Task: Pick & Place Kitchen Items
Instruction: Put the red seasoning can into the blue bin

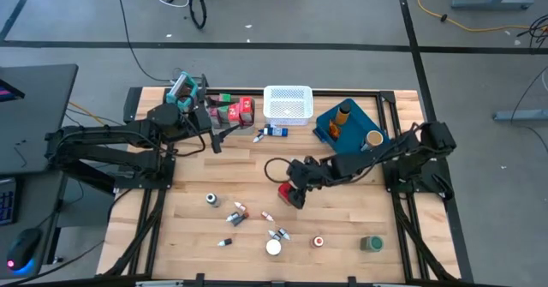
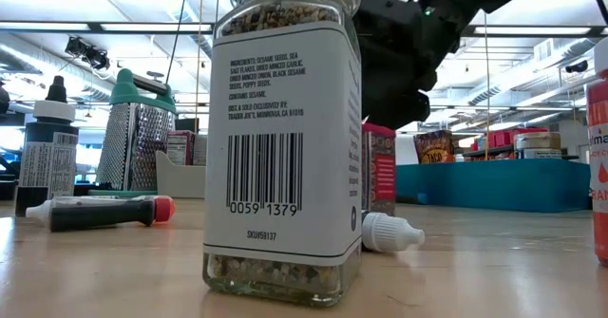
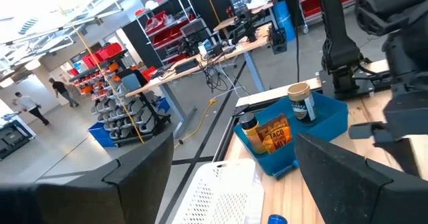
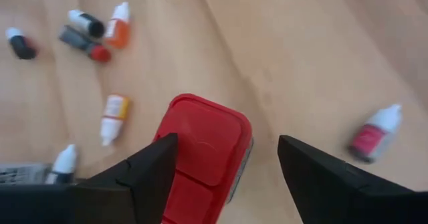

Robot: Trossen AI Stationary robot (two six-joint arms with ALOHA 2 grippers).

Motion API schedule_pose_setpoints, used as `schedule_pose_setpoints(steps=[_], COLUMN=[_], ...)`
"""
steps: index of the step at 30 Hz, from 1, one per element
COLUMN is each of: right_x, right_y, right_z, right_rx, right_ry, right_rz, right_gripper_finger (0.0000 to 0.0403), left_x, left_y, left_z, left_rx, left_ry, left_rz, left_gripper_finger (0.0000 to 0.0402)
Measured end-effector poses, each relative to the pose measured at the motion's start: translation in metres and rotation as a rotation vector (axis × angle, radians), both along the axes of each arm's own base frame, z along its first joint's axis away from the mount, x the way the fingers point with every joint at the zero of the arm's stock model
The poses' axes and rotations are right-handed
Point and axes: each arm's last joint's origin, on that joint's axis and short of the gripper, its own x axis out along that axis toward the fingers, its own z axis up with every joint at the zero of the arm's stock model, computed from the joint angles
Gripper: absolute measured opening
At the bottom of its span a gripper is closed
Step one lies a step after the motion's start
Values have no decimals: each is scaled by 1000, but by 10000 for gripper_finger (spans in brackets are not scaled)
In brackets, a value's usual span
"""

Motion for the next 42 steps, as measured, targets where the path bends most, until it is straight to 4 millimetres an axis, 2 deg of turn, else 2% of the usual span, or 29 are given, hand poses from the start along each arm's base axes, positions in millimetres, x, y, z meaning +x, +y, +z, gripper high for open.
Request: schedule_pose_setpoints(steps=[4,9,17,22,26,29,32,38,42], right_x=[-2,-4,-1,5,2,-2,-5,-2,0], right_y=[-14,-23,-13,-17,-19,-13,-3,12,13], right_z=[7,39,42,48,45,42,36,18,12], right_rx=[43,66,-91,-180,-169,-70,-57,-75,-100], right_ry=[9,-60,-118,-196,-156,-116,-63,-19,0], right_rz=[3,35,289,254,210,177,171,137,133], right_gripper_finger=[259,248,244,262,294,318,336,339,335], left_x=[0,0,0,0,0,0,0,0,0], left_y=[0,0,0,0,0,0,0,0,0], left_z=[0,0,0,0,0,0,0,0,-1], left_rx=[0,0,0,0,-2,-3,-3,-3,-4], left_ry=[-1,0,0,1,0,0,0,0,3], left_rz=[0,0,0,0,0,0,0,0,0], left_gripper_finger=[316,316,316,316,316,316,316,316,316])
